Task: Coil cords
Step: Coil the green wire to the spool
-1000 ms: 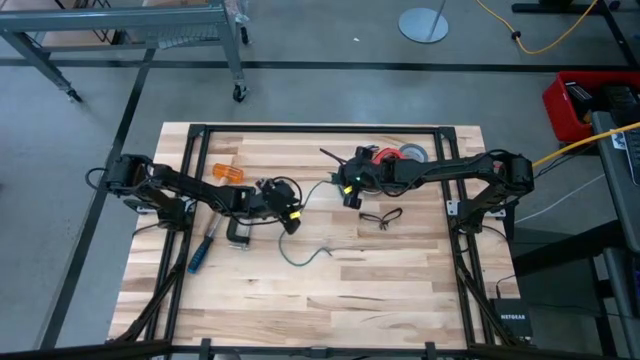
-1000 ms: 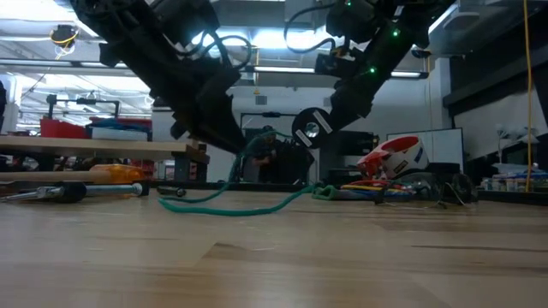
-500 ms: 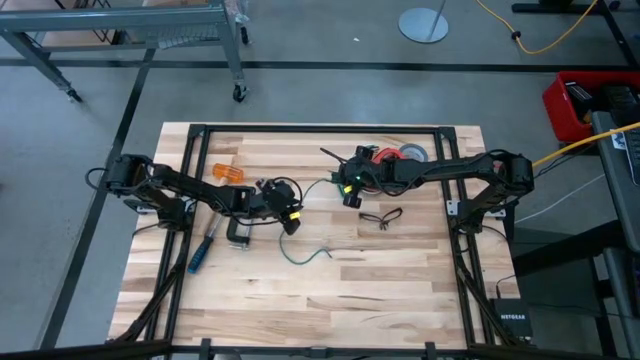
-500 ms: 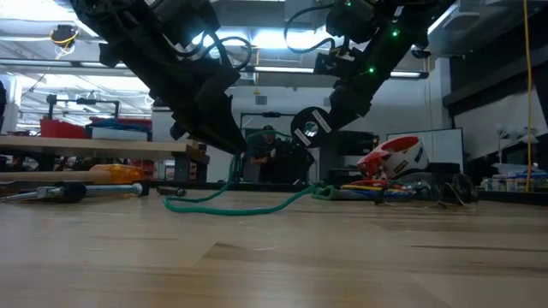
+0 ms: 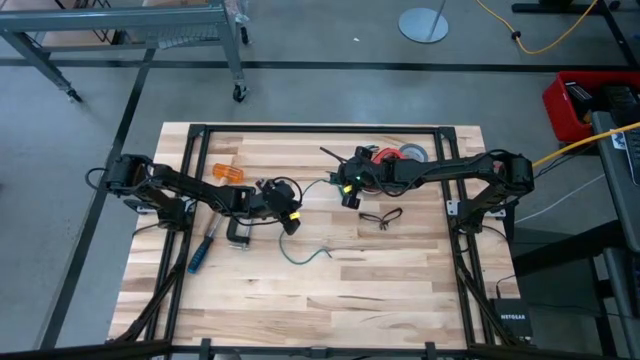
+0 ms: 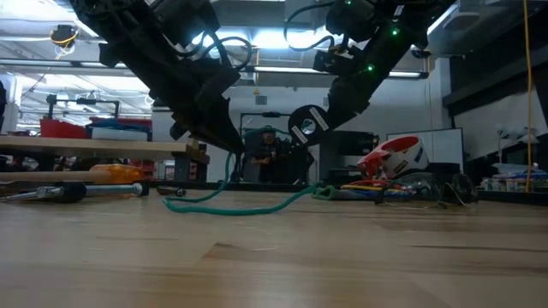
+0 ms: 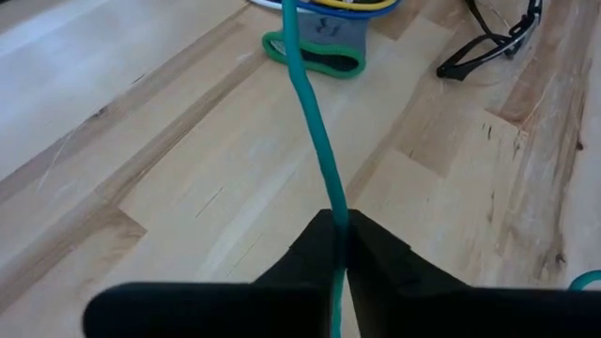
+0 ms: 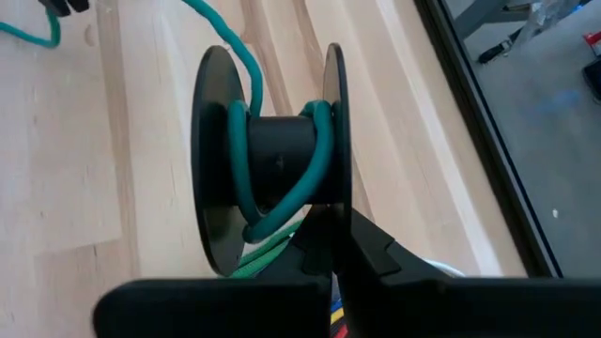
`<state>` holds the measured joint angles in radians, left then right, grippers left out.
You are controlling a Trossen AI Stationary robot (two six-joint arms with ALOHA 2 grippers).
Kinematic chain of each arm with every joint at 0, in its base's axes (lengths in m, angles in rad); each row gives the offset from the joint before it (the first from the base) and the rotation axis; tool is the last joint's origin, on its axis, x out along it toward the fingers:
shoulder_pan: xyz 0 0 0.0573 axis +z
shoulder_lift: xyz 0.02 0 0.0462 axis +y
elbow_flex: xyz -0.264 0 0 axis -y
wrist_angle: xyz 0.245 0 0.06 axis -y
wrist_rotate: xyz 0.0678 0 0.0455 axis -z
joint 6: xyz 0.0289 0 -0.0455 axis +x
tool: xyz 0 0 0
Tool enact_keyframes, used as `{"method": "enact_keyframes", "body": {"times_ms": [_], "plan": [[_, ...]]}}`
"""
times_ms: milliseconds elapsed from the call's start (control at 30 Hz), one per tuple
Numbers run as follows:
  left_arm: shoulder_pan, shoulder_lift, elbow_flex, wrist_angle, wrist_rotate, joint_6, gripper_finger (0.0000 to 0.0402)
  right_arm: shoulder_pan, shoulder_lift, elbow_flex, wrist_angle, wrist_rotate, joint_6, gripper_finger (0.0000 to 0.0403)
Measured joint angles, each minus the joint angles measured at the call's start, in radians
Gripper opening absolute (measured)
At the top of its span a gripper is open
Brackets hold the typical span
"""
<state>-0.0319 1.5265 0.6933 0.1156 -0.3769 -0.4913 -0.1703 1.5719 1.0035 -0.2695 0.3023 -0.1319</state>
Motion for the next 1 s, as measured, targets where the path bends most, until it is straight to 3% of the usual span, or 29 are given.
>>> {"method": "enact_keyframes", "body": {"times_ms": [167,433,633,1000], "plan": [[0.0,0.0,0.0,0.023,-0.03,-0.02,0.0006,0.001,0.0,0.0,-0.001,-0.058,0.081,0.0003],[0.0,0.0,0.0,0.298,-0.035,0.045,0.0003,0.001,0.022,0.0,0.0,-0.133,0.151,0.0003],[0.002,0.0,0.0,0.407,-0.004,0.043,0.0002,0.002,0.061,0.0,0.03,-0.167,0.203,0.0003],[-0.006,0.0,0.0,0.422,0.029,0.021,0.0001,0.001,0.134,0.0,0.311,-0.253,0.379,0.0003]]}}
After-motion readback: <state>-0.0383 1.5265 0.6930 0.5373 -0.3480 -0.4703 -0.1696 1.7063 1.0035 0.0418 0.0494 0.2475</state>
